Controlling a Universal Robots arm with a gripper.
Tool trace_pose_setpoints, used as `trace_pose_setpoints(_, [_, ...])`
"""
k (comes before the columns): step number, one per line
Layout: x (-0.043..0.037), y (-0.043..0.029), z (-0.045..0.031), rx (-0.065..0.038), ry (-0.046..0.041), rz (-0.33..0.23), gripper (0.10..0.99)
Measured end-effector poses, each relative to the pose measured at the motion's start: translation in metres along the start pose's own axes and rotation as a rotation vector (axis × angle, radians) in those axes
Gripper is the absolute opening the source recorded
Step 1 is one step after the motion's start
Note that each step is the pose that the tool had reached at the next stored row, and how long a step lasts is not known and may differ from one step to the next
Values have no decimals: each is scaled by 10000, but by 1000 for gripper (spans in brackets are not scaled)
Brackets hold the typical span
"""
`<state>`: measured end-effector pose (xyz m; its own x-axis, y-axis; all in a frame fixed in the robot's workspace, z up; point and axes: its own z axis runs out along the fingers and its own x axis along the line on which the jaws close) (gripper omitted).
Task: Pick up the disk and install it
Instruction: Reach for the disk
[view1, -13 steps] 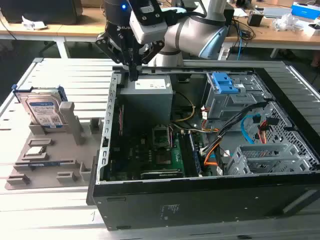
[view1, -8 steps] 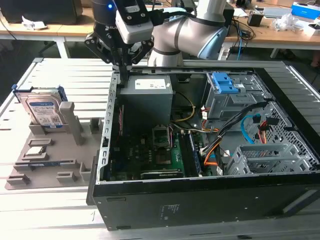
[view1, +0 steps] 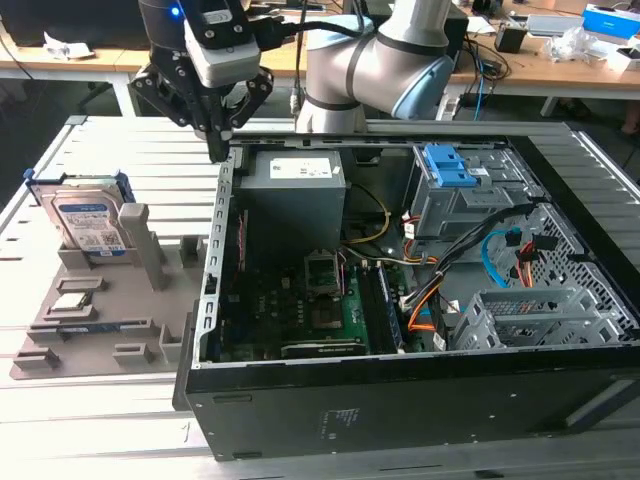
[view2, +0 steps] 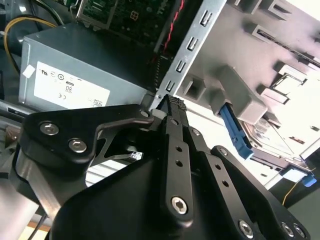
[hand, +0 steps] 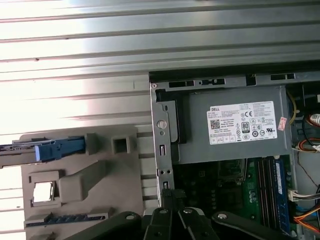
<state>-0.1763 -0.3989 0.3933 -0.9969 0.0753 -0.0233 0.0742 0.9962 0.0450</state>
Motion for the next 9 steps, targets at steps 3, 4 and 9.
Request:
trace_pose_setpoints(3, [60,-4,-1,-1,0,0,106])
trace_pose_setpoints(4, [92,-7,-2,-1,0,-1,106])
trace_pose_setpoints(9, [177,-13,-5,0,0,0,106])
